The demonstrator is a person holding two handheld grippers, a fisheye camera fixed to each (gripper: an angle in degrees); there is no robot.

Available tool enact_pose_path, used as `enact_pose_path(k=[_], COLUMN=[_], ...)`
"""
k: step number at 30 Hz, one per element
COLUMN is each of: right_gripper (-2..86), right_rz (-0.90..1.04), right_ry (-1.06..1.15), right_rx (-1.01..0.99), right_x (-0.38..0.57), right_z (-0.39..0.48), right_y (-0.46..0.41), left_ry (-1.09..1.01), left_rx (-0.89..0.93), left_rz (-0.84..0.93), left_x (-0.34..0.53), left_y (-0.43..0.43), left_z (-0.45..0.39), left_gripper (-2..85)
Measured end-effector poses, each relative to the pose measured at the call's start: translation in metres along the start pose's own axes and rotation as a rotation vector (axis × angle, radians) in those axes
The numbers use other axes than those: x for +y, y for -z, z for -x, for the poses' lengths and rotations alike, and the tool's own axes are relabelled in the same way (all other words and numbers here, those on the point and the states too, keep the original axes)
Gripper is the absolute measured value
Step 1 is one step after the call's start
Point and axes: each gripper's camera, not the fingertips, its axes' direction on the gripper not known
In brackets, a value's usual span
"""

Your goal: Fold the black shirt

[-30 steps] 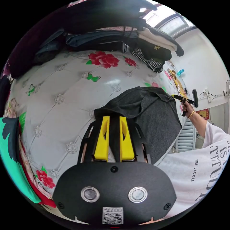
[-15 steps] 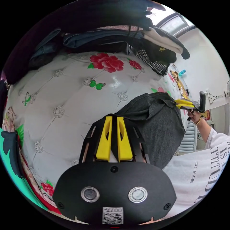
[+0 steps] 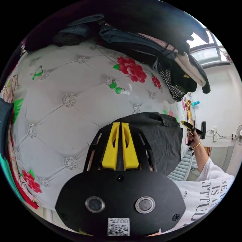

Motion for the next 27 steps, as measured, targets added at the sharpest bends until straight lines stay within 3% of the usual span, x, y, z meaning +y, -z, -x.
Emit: enact_pose_path(k=[2,4,8,12,18,23,27], right_gripper=[0.7,1.4,3.1,4.1,5.5,6.4,6.6], right_rz=[-0.092,-0.138,-0.005,0.054,-0.138,-0.155,-0.14], right_ry=[-0.074,0.033,0.305,0.367,0.065,-0.16,-0.243], right_rx=[-0.158,-0.171,-0.094,-0.069,-0.274,-0.257,-0.227], right_x=[0.015,0.03,0.044,0.045,0.117,0.218,0.263], right_z=[-0.026,-0.02,0.016,0.037,-0.03,-0.094,-0.109], right_y=[0.015,0.027,0.011,-0.003,0.05,0.078,0.088], left_ry=[0.054,0.041,-0.078,-0.148,-0.348,-0.577,-0.622], left_rx=[0.016,0.025,0.024,0.043,0.044,0.109,0.134], left_rz=[-0.053,-0.093,-0.114,-0.052,-0.017,0.053,0.123], left_x=[0.007,0.013,0.03,0.045,0.073,0.031,-0.001], left_y=[0.012,0.024,0.029,0.012,0.0,-0.039,-0.071], left_z=[0.005,0.002,-0.02,-0.041,-0.085,-0.155,-0.196], left_gripper=[4.4,4.8,4.9,5.2,4.9,4.8,4.7])
